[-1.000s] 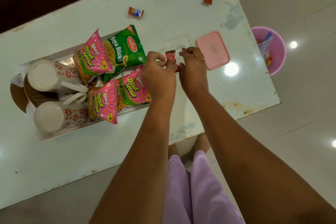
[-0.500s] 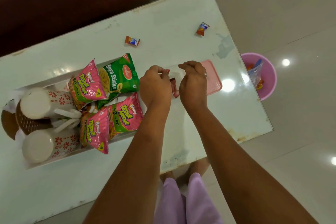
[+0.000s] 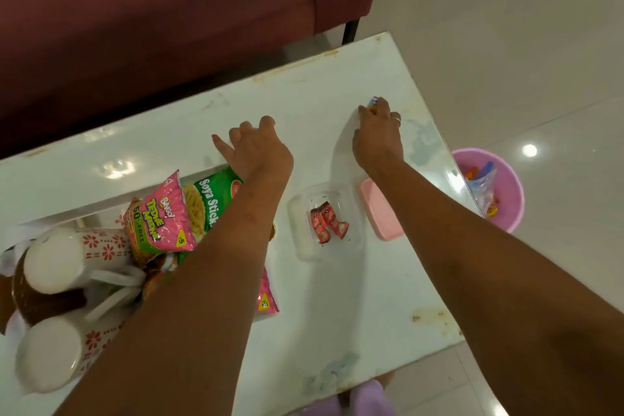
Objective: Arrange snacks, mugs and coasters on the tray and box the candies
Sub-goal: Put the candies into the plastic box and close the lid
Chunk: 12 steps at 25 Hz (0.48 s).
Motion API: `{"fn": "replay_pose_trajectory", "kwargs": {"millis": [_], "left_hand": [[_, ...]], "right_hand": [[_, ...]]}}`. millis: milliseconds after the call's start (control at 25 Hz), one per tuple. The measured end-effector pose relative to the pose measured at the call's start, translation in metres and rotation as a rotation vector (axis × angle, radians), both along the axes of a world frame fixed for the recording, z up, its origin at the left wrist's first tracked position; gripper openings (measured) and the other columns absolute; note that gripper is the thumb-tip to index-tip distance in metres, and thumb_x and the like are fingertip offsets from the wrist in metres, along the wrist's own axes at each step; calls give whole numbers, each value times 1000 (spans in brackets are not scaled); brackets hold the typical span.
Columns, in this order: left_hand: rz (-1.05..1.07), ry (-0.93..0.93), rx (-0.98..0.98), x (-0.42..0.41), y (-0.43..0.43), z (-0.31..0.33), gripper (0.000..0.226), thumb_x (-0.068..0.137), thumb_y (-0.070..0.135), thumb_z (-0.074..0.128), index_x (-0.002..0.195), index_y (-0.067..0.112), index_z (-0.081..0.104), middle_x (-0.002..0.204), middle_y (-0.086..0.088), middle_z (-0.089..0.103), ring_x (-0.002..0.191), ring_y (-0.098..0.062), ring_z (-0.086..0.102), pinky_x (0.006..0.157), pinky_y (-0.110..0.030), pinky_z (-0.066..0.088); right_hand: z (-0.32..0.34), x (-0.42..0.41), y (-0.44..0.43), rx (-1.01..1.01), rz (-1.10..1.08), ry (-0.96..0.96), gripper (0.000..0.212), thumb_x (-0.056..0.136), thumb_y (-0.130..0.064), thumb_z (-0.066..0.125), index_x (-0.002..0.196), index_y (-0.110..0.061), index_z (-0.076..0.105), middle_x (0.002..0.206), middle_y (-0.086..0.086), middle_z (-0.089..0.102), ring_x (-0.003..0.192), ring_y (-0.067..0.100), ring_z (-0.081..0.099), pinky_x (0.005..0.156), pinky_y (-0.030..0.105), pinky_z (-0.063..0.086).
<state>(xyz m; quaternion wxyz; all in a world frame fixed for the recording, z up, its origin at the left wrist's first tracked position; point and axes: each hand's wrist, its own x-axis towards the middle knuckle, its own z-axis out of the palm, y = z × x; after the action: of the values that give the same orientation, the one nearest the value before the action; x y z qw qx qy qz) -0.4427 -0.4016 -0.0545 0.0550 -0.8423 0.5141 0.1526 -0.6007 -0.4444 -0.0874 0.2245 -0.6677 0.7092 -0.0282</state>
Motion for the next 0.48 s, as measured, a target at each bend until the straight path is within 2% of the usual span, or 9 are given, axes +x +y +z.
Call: {"fn": "replay_pose_trajectory", "kwargs": {"millis": [40, 120, 280, 360, 480], "left_hand": [[-18, -31, 69, 5, -1, -5, 47, 88, 27, 57, 132, 24, 42, 135, -14, 48, 131, -33, 38, 114, -58, 0], [-49, -67, 117, 10, -1, -13, 53, 85, 25, 61, 133, 21, 38, 131, -15, 50, 127, -34, 44, 113, -60, -6], [-138, -128, 30, 7, -3, -14, 46, 82, 12, 64, 124, 15, 46, 107, -12, 63, 108, -30, 58, 117, -55, 0], [-128, -23, -74, 5, 0, -7, 31, 83, 4, 59, 110, 18, 54, 93, -7, 65, 97, -25, 60, 116, -53, 6], [-85, 224, -246, -5, 28, 15, 33, 84, -3, 46, 95, 25, 57, 89, 2, 68, 85, -19, 55, 108, -46, 15]], "right_hand": [[-3, 2, 1, -27, 5, 7, 44, 89, 3, 47, 132, -6, 44, 151, 14, 23, 129, 36, 31, 96, 43, 44], [-7, 5, 1, -80, 24, 15, 40, 87, 7, 47, 126, -3, 50, 144, 15, 36, 124, 36, 38, 92, 42, 46], [-3, 7, 1, -142, 67, -62, 33, 87, 10, 42, 110, -5, 60, 113, 14, 61, 102, 29, 54, 84, 39, 51], [8, 8, 9, -165, 23, -208, 29, 90, 5, 42, 106, -7, 63, 104, 11, 67, 94, 26, 60, 82, 38, 52], [29, 9, 48, -264, -36, -430, 22, 92, -5, 46, 103, -10, 64, 96, 4, 70, 82, 21, 64, 78, 36, 53]]}}
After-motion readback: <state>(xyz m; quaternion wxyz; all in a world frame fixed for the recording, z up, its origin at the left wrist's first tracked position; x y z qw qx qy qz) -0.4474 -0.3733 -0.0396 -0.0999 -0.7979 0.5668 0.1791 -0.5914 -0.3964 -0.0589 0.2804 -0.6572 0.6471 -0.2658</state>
